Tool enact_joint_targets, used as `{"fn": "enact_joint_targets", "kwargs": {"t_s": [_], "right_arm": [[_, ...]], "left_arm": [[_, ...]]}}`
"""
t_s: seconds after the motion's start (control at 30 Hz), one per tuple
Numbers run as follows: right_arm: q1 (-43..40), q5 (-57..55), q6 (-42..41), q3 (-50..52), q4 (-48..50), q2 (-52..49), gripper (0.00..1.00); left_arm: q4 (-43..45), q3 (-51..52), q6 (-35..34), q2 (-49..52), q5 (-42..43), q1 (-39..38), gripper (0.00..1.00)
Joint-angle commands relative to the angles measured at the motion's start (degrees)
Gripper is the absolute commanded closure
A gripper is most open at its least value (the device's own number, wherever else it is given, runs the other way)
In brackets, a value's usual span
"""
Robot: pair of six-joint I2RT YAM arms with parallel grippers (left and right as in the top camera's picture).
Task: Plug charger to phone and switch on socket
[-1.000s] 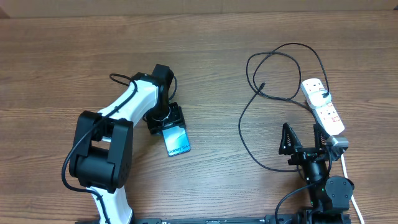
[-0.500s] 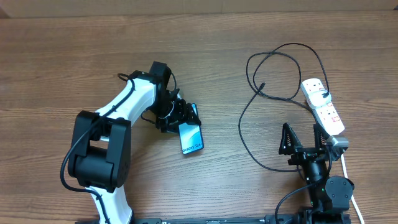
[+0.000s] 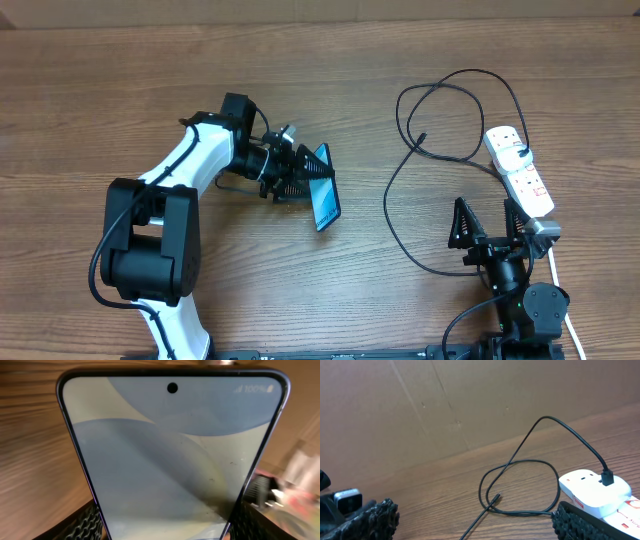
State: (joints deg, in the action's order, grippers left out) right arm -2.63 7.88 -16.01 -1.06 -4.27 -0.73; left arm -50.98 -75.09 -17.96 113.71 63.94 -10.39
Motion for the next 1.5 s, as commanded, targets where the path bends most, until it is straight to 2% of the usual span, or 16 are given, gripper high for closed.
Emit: {"fn": "enact_joint_targets", "kwargs": {"t_s": [0.0, 0.4, 0.87, 1.47], "right_arm": [[-0.11, -0.55, 0.42, 0.61, 0.24, 0.57, 0.0], [-0.11, -0.55, 0.42, 0.61, 0.24, 0.57, 0.0], [-0.11, -0.55, 0.42, 0.61, 0.24, 0.57, 0.0], [-0.11, -0.55, 0.42, 0.61, 0.24, 0.57, 0.0]], "left_arm": [[0.94, -1.57, 1.25, 0.5, 13.68, 0.35, 0.43], [1.99, -1.57, -0.31, 0.5, 24.2, 0.35, 0.49], [1.99, -1.57, -5.03, 0.5, 24.65, 0.35, 0.5], [2.38, -1.57, -5.01, 0.5, 24.61, 0.35, 0.53]]}}
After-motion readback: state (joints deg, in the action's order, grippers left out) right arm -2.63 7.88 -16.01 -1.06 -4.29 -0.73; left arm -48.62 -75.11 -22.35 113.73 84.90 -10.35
